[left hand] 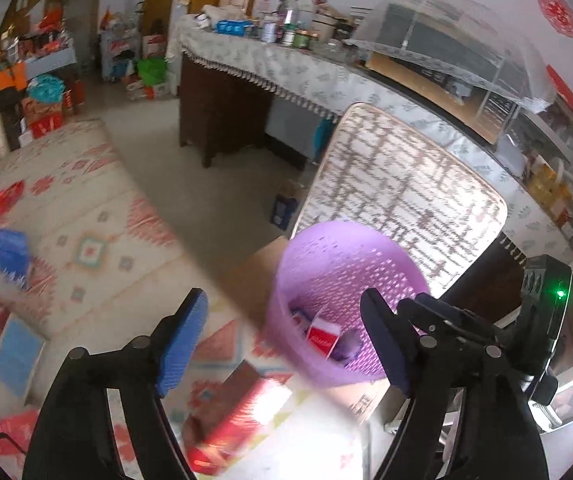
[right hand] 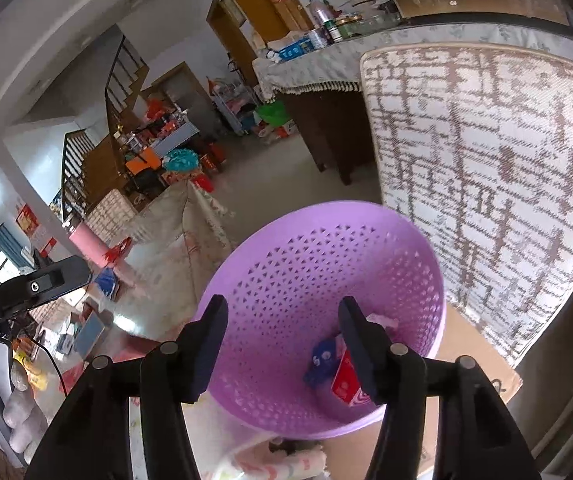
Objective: Collect trash
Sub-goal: 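Carry both items to the wastebasket and open both grippers over it, then grasp the red cigarette carton with the right gripper while the left grasps a red box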
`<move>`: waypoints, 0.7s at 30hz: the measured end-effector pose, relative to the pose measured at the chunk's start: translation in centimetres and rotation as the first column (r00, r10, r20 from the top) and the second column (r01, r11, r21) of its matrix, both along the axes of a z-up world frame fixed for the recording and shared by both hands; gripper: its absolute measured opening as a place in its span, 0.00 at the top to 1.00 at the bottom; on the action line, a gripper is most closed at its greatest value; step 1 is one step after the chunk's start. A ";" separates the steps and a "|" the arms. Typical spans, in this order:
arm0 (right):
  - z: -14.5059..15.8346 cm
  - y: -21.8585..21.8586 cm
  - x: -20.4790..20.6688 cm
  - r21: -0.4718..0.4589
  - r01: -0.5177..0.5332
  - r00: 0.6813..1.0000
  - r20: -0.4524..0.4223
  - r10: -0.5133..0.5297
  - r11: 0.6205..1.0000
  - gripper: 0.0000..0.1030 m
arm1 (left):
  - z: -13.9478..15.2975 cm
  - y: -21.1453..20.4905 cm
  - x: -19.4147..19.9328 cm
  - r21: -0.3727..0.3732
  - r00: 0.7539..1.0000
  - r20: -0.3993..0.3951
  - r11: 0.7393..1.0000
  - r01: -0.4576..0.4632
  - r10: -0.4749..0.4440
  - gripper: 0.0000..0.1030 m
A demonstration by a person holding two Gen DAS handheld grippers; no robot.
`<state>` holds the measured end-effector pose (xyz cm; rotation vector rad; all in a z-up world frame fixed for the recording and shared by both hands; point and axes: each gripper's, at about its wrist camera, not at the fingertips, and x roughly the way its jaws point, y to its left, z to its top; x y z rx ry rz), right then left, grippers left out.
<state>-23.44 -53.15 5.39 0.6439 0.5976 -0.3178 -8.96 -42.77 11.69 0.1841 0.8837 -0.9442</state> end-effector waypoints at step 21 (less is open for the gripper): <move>-0.9 12.9 3.4 0.063 -0.226 0.971 -0.060 0.230 0.972 0.17 | -0.1 24.7 1.5 0.045 0.930 0.072 0.930 -0.364 0.361 0.25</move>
